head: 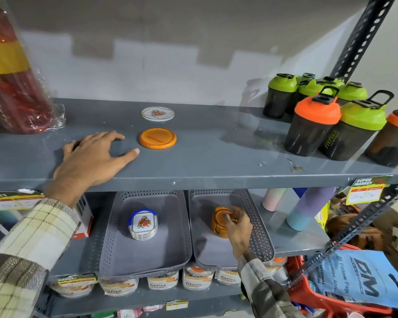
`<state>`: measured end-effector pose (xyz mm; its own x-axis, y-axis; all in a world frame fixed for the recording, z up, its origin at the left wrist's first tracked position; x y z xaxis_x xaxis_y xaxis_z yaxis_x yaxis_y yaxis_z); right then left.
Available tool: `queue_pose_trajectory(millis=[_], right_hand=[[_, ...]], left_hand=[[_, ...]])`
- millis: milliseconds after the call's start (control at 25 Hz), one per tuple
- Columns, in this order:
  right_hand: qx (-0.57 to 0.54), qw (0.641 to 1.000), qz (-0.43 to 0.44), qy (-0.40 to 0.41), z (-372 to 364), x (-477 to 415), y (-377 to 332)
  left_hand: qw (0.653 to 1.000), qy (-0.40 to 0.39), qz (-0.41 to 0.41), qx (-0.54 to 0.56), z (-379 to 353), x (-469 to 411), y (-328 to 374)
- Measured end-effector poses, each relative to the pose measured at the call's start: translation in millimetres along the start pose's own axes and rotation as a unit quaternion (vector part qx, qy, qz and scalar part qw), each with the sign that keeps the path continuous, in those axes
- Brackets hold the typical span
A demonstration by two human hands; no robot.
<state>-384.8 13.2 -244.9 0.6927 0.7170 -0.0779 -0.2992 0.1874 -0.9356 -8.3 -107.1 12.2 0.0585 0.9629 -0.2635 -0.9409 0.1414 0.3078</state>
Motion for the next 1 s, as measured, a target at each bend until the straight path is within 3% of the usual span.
queue_pose_trajectory(millis=[200,440,680,1000], right_hand=[[0.016,0.99,0.127,-0.056,14,28,-78],[0.078,0.953,0.267,-0.122,40,91,-160],[-0.032,0.94,0.319,-0.115,65,127,-239],[-0.024,0.912,0.4,-0.09,45,101,-334]], left_hand=[[1.0,-0.014,-0.01,-0.012,1,4,3],[0.997,-0.063,-0.015,-0.044,-9,5,4],[0.997,-0.067,-0.006,-0.043,-7,7,6],[0.998,-0.064,-0.007,-0.018,-6,8,4]])
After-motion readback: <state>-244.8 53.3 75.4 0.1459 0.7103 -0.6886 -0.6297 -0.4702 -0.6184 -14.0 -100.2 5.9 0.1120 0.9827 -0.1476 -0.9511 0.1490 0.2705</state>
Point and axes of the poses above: each hand's wrist, its own x-axis away from the middle knuckle, its own z-axis out of the back of the hand, y = z × x, the point moved 9 cm from there along -x, towards the middle knuckle, and after that the axes turned 7 degrees about z, right-handed, at the moved point
